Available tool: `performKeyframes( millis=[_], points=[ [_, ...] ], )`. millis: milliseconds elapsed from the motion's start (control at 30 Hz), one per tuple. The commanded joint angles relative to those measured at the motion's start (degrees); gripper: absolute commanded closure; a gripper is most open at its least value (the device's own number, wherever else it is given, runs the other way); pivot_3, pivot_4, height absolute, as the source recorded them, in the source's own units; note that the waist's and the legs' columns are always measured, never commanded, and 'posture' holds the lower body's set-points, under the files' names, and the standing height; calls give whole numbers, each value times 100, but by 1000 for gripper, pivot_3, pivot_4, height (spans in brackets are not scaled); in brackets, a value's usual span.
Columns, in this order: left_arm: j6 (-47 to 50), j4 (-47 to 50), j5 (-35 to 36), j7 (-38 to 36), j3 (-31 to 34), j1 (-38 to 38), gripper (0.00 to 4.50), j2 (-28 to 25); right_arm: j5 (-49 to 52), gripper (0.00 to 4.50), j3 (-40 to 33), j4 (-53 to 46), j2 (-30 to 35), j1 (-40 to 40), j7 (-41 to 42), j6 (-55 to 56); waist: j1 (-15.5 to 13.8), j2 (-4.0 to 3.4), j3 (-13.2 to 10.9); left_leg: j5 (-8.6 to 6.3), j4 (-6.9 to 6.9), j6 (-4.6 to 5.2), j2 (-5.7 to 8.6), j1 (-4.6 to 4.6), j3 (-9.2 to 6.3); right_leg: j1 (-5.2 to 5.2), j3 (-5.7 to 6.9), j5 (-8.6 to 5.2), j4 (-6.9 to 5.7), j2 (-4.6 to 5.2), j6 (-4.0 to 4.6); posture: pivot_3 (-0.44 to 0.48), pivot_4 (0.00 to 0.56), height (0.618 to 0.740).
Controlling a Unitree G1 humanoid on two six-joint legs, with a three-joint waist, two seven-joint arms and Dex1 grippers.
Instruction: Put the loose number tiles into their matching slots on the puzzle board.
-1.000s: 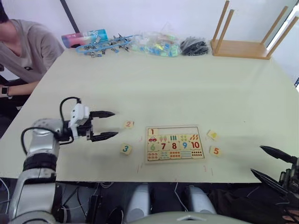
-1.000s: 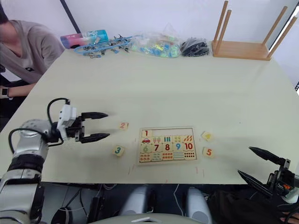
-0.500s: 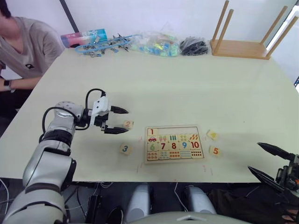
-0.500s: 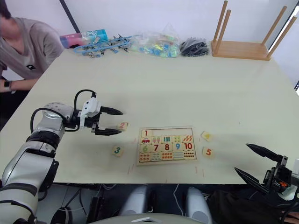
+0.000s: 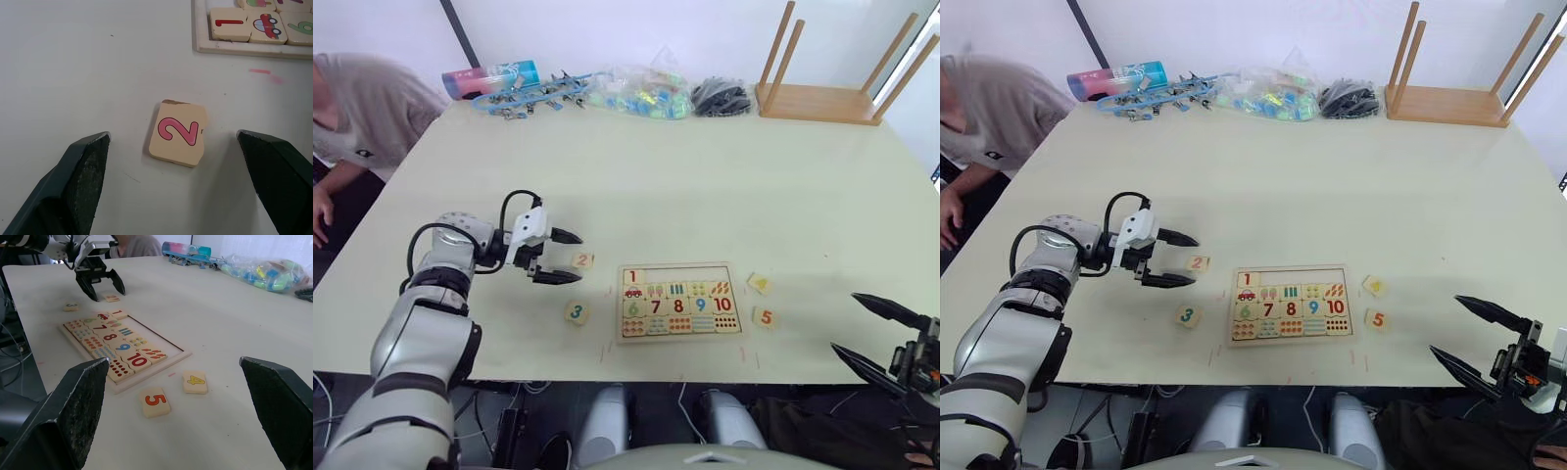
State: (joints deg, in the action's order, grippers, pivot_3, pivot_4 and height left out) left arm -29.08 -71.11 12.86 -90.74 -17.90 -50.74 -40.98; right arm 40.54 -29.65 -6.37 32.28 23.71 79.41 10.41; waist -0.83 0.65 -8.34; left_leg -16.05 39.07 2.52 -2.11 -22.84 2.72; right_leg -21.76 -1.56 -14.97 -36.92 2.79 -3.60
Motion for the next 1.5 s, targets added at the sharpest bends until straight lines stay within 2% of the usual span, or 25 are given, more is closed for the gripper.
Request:
performKeyframes(
  millis=[33,233,400,500,567,800,1033,1333,1500],
  points=[
    [-60,-68,-91,-176,124,-56,89,67,28,0,-65,-72,10,5,1,116,-2,0,0,0,0,0,0,0,0,0,0,0,0,0,0,0,150,737],
    [-25,-110,-182,-176,234,-100,89,167,7,0,-54,-55,2,8,-1,152,-9,0,0,0,1,0,0,0,-1,1,0,0,0,1,0,0,150,737],
    [-67,-127,-289,-176,195,-95,1553,181,-9,0,-35,-39,-26,26,-11,200,4,0,0,0,1,0,1,0,-1,1,0,0,0,0,0,0,150,737],
    [-180,-139,-393,-176,143,-85,3022,144,-16,0,-42,-36,-36,36,-15,217,5,0,0,0,1,0,0,0,0,1,0,0,-1,0,0,0,150,737],
    [-200,-152,-421,-176,146,-82,3443,121,-20,0,-45,-27,-38,42,-11,228,5,0,0,0,1,0,0,1,0,1,0,0,-1,0,0,0,150,737],
    [-203,-166,-422,-176,221,-31,3460,39,-61,0,3,9,-71,14,6,265,12,-1,1,0,1,0,0,3,0,1,0,0,-2,-1,0,0,150,737],
    [176,202,57,-176,292,101,3460,-117,-86,0,99,92,-61,-140,27,301,23,-1,0,0,1,0,-3,3,0,0,0,0,-4,-2,0,0,150,737],
    [1325,2180,1350,-176,-114,775,3460,-926,-95,0,249,276,-30,-361,117,338,6,-1,-1,0,1,0,-13,1,-2,0,0,0,-6,6,0,0,150,737],
    [1964,3189,1482,-176,-80,1072,3460,-1330,-105,0,275,325,-24,-431,167,329,-1,-2,-1,0,1,0,-12,2,-2,0,0,0,-6,6,1,0,150,737]
  ],
)
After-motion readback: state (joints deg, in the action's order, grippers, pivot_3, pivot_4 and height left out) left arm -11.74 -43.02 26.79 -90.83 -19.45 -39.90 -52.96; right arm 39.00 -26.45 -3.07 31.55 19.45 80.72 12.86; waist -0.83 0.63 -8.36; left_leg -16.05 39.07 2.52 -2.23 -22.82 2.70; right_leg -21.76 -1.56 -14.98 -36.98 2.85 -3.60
